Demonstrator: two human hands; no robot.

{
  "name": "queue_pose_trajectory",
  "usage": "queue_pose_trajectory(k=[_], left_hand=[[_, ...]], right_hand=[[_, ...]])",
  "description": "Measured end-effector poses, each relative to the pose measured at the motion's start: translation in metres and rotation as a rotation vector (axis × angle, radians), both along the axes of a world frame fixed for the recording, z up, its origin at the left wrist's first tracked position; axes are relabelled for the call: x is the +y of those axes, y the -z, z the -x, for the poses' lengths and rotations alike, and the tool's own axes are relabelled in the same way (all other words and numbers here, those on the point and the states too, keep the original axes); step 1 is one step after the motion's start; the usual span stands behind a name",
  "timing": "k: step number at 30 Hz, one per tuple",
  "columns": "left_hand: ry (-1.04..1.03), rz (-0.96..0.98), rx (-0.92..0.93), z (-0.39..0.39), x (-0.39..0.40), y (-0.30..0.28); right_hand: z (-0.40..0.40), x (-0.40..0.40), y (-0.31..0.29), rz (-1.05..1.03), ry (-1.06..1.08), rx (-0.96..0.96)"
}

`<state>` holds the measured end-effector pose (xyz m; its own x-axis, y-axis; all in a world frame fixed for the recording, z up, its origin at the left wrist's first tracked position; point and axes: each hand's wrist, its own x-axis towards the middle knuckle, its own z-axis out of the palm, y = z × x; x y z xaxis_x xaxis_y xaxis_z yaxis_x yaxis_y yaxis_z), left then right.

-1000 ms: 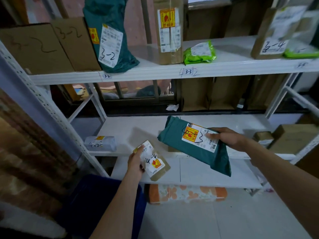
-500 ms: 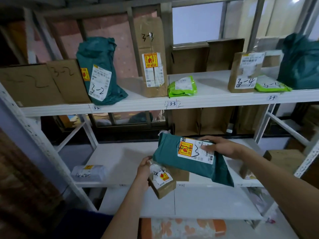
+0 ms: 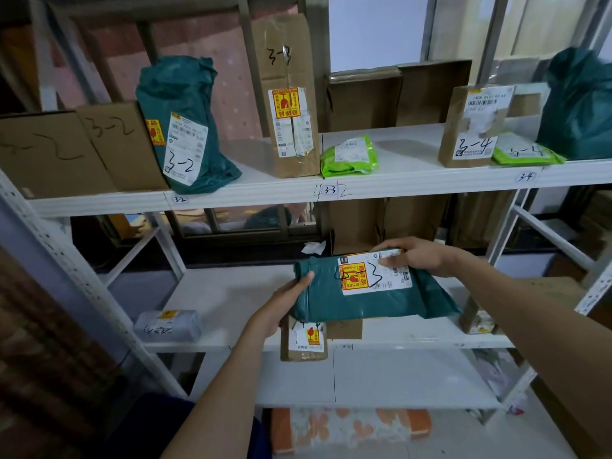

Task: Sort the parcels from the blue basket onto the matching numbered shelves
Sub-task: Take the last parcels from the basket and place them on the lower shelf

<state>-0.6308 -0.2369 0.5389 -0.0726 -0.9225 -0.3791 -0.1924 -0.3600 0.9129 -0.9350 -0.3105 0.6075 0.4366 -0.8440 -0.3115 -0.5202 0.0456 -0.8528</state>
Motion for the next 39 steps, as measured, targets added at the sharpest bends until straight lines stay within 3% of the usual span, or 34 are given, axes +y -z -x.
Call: queue_pose_trajectory(k=[7,12,22,25,28,31,35,39], left_hand=[[-0.030,0.032,0.128,0.008,-0.005,0.013],[-0.178,0.116,0.150,0.013,-0.008,0.016],[-0.169,0.075,0.118,0.015,-0.007,0.051],[-0.159,0.070,0.095,0.010,-0.010,0.060],[-0.143,0.078,0.071,0.005,-0.021,0.067],[-0.078,0.096,0.032,0.004,-0.037,0.075],[0.066,0.101,-0.060,0.008,-0.058,0.081],[0.136,0.086,-0.093,0.016,-0.077,0.093]], right_hand=[[0.000,0.006,0.014,0.002,0.100,-0.053],[-0.004,0.000,0.042,0.204,0.425,0.008],[-0.010,0.003,0.086,-0.219,0.524,-0.284],[-0.011,-0.003,0.089,-0.127,0.423,-0.110],[-0.011,-0.017,0.088,0.117,0.308,0.279],[-0.020,-0.031,0.084,0.301,0.106,0.433],[-0.037,-0.050,0.079,0.165,-0.158,0.562],[-0.037,-0.065,0.080,0.037,-0.237,0.621]])
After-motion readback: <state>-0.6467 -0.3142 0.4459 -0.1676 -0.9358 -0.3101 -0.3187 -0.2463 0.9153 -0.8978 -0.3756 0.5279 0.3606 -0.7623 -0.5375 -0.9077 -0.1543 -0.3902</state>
